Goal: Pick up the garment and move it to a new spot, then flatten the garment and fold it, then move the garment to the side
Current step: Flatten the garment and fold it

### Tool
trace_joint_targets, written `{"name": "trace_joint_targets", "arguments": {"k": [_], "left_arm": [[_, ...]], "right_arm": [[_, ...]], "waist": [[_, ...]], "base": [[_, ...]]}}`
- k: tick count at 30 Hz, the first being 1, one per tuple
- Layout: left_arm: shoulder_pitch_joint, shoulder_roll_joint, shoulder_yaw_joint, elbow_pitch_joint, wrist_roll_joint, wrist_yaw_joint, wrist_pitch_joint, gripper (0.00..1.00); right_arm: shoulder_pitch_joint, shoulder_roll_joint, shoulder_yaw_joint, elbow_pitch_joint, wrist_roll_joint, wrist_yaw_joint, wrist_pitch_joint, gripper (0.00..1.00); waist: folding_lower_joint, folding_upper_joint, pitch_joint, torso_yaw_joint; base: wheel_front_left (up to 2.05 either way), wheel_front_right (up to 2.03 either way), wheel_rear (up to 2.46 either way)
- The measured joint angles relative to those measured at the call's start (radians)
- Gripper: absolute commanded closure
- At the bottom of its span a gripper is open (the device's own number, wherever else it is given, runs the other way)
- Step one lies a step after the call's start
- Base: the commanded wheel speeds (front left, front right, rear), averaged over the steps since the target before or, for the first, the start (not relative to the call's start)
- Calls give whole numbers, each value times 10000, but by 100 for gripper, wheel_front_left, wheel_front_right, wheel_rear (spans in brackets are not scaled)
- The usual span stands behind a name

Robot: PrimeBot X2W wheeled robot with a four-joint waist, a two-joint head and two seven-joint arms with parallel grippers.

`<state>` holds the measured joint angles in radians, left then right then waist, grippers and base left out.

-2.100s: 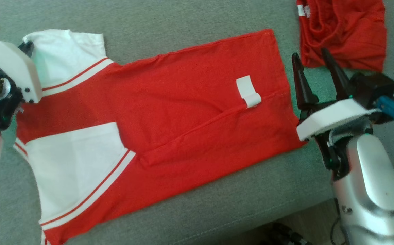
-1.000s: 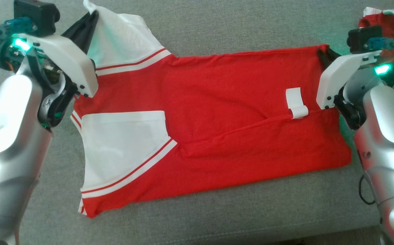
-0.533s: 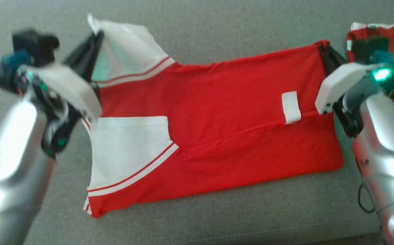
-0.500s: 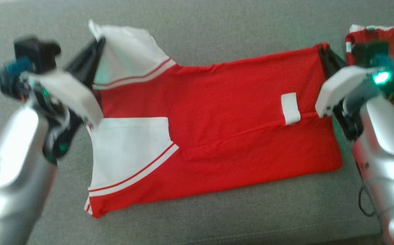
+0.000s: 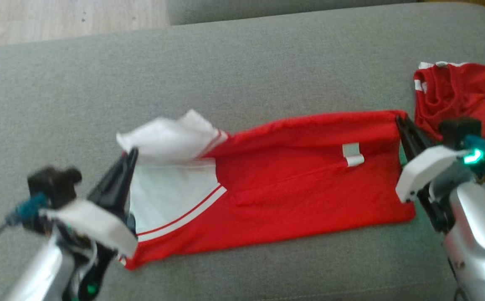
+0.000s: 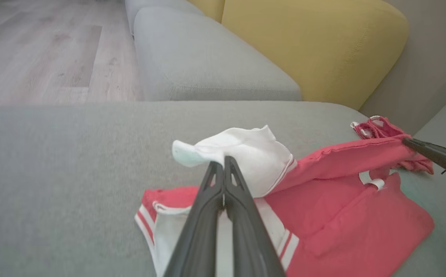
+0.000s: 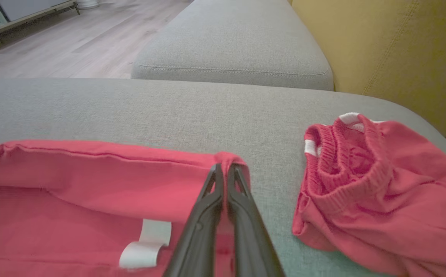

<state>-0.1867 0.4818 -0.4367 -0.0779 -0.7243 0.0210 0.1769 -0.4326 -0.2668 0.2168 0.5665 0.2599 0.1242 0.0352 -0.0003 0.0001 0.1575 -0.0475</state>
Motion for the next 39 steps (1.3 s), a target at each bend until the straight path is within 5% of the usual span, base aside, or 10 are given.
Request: {"name": "trace_joint_targets", "arguments": {"k": [17, 20, 22, 23, 24, 25, 39], "left_arm": [[1885, -495, -75, 209, -414, 316, -995, 100], [1990, -518, -161, 477, -399, 332, -1091, 99], [2005, -573, -186, 637, -401, 334, -1152, 71], [2051, -596, -190, 692, -399, 336, -1210, 49], [2111, -610, -199, 734, -399, 370, -1264, 17], [2198, -621, -198, 755, -399, 416, -1313, 0], [3085, -966, 336, 525, 86, 1363, -3001, 0]], "right_arm": [[2143, 389, -1168, -1900, -253, 0, 180, 100], [2474, 523, -1312, -1973, -408, 0, 178, 76], [2643, 625, -1381, -1983, -585, 0, 176, 49], [2686, 704, -1434, -1983, -654, 0, 173, 12], [2739, 792, -1538, -2000, -683, 0, 159, 0], [2816, 857, -1632, -2021, -685, 0, 111, 0], [4200, 1555, -3450, -2924, -1097, 0, 102, 0]], "waist": [[2, 0, -91, 90], [2, 0, -112, 73], [3, 0, -152, 45], [3, 0, -178, 25], [2, 0, -203, 8], [3, 0, -228, -5], [1, 0, -889, 229]], "base": [[0, 0, 0], [0, 0, 0], [0, 0, 0], [0, 0, 0], [0, 0, 0], [0, 0, 0], [0, 0, 0]]}}
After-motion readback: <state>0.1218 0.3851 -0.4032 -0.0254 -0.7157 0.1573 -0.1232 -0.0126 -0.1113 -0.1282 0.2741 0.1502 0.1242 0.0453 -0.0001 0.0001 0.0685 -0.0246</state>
